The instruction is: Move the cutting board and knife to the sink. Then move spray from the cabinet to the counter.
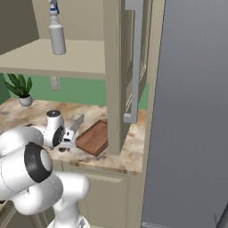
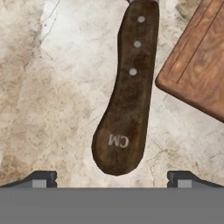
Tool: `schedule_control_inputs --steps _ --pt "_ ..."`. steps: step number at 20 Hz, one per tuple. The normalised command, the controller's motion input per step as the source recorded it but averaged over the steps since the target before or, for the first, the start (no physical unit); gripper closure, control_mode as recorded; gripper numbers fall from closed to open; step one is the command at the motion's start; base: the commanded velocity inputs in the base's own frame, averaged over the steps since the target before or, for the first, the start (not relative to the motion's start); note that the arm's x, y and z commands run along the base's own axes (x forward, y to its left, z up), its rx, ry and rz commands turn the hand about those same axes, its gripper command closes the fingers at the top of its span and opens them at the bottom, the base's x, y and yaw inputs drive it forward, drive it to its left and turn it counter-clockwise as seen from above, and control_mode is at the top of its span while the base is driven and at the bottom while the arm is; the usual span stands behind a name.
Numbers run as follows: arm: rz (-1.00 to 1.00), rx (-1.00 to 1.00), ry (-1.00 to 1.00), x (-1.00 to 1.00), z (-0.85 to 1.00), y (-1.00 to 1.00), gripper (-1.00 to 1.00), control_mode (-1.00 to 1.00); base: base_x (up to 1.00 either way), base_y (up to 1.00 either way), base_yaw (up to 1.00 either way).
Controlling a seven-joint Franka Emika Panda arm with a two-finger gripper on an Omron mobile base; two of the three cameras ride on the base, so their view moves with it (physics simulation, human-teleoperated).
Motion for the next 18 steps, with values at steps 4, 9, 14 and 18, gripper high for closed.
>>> schedule_control_inputs --steps 4,9,14,18 --pt "0.0 0.0 0.0 0.01 -0.24 0.0 -1.0 -1.0 0.0 0.0 0.0" --pt "0.0 0.0 0.0 0.03 -0.13 0.0 -1.0 -1.0 0.0 0.0 0.0" --pt "0.0 0.0 0.0 0.16 -0.05 0.04 -1.0 -1.0 0.0 0.0 0.0" --pt "0.0 0.0 0.0 0.35 -0.04 0.08 -1.0 -1.0 0.0 0.0 0.0"
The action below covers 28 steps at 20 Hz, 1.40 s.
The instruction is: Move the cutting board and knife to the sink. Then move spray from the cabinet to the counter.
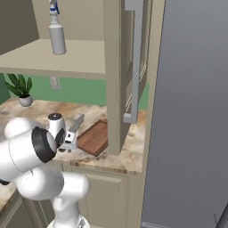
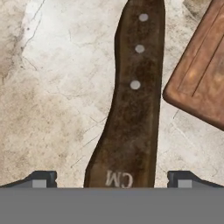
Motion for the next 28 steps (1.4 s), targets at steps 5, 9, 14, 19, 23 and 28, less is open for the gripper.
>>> schedule_control_inputs --steps 5,9,14,19,23,28 --pt "-0.01 0.0 0.0 0.29 -0.05 0.02 -1.0 -1.0 0.0 0.0 0.0" --pt "-0.01 0.0 0.0 0.22 -0.14 0.0 1.0 -1.0 0.0 0.0 0.0" --pt "-0.01 0.0 -0.01 0.29 -0.45 0.03 1.0 -1.0 0.0 0.0 0.0" --pt "0.0 0.0 -0.1 0.11 -0.85 0.02 1.0 -1.0 0.0 0.0 0.0" --pt "0.0 0.0 -0.06 -0.26 -0.54 0.1 1.0 -1.0 0.0 0.0 0.0" --pt "0.0 0.0 -0.13 -0.47 -0.37 0.1 1.0 -1.0 0.0 0.0 0.0"
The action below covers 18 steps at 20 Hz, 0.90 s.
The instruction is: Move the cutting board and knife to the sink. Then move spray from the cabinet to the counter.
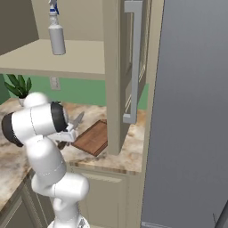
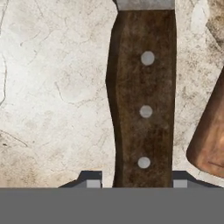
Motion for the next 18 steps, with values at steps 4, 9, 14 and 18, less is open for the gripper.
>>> schedule_control_inputs --steps 4,9,14,18 --pt "0.0 0.0 -0.11 -0.25 -0.05 -0.03 1.0 -1.0 0.0 0.0 0.0" --pt "0.0 0.0 -0.02 -0.1 0.0 -0.01 1.0 -1.0 0.0 0.0 0.0" --pt "0.0 0.0 -0.03 -0.12 0.07 -0.01 1.0 -1.0 0.0 0.0 0.0" --pt "0.0 0.0 -0.02 -0.27 0.53 -0.14 1.0 -1.0 0.0 0.0 0.0"
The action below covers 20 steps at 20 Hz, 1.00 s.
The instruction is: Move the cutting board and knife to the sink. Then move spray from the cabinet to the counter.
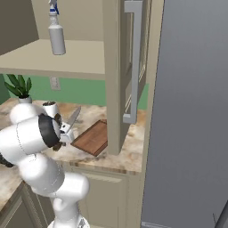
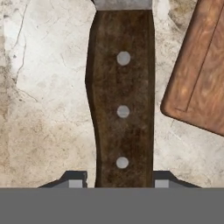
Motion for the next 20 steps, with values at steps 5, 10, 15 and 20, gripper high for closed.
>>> schedule_control_inputs --steps 5,10,15,20 --pt "0.0 0.02 0.04 -0.19 0.49 -0.21 1.0 -1.0 0.0 0.0 0.0" --pt "0.0 0.0 0.13 -0.21 0.54 -0.2 1.0 -1.0 0.0 0.0 0.0" --pt "0.0 0.0 0.03 -0.49 0.46 -0.24 1.0 -1.0 0.0 0.0 0.0" --pt "0.0 0.0 -0.02 -0.57 0.07 -0.17 1.0 -1.0 0.0 0.0 0.0"
